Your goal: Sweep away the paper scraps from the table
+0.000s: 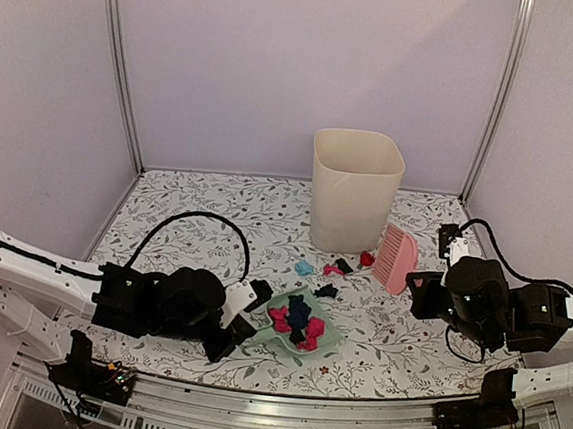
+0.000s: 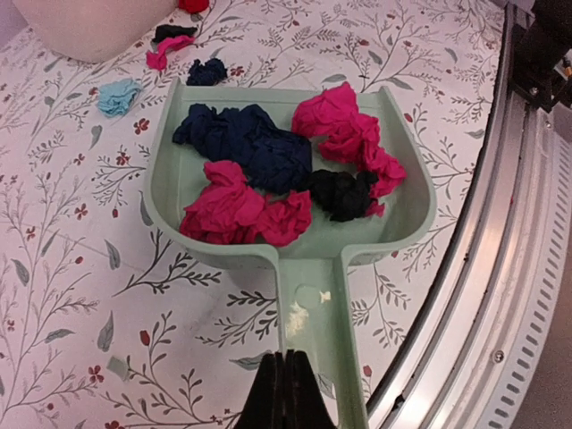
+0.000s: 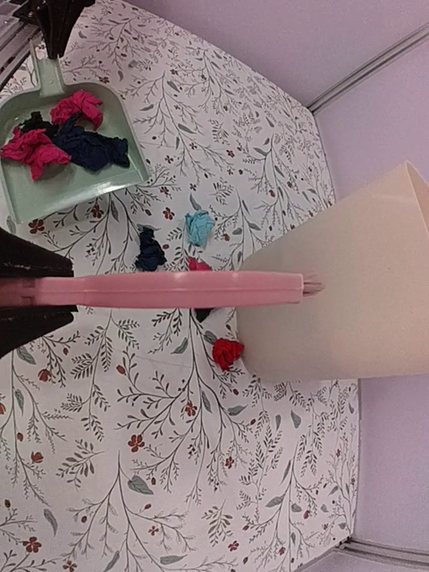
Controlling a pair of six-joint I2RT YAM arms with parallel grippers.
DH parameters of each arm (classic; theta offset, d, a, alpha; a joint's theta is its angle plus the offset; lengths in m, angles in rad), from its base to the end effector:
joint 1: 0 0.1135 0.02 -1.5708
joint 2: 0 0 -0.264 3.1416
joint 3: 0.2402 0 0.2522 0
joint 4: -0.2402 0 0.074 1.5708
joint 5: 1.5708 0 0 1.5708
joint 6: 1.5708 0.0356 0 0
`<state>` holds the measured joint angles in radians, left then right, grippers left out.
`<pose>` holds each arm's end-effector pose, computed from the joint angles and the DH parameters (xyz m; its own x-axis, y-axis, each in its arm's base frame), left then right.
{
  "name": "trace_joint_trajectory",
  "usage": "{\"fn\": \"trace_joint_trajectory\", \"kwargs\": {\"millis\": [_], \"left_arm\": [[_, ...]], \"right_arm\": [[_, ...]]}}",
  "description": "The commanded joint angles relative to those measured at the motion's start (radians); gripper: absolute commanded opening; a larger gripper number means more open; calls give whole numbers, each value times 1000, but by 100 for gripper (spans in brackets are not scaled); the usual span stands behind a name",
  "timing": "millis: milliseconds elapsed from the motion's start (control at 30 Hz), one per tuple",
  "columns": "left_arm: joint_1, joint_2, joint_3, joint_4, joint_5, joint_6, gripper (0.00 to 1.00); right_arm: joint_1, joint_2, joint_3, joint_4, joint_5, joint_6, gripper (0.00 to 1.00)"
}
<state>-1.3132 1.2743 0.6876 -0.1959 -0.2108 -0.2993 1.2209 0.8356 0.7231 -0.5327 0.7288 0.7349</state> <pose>0.0727 -0.2468 0.2036 -0.4393 0.5358 -0.7211 0.8145 0.5762 -0.0681 0.0817 0.1548 0.2810 -0.5005 0.0875 -0.8613 -0.2463 0.9394 0.2386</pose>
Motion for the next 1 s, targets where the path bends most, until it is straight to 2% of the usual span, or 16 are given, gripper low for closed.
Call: {"fn": "trace_joint_trajectory", "kwargs": {"millis": [0, 133, 467, 700, 967], "left_arm": [[10, -33, 78, -43, -85, 14, 0], [9, -32, 172, -117, -136, 38, 0], [26, -12, 398, -212, -277, 115, 0], [60, 31, 547, -253, -319, 174, 0], [166, 124, 694, -248, -302, 235, 0]], "right_arm": [[-46, -11, -36, -61, 54, 101, 0], [-106, -17, -60, -61, 20, 108, 0], [-122, -61, -85, -61, 10, 108, 0], [-123, -62, -95, -61, 3, 111, 0], [-123, -46, -102, -54, -8, 118, 0]]}}
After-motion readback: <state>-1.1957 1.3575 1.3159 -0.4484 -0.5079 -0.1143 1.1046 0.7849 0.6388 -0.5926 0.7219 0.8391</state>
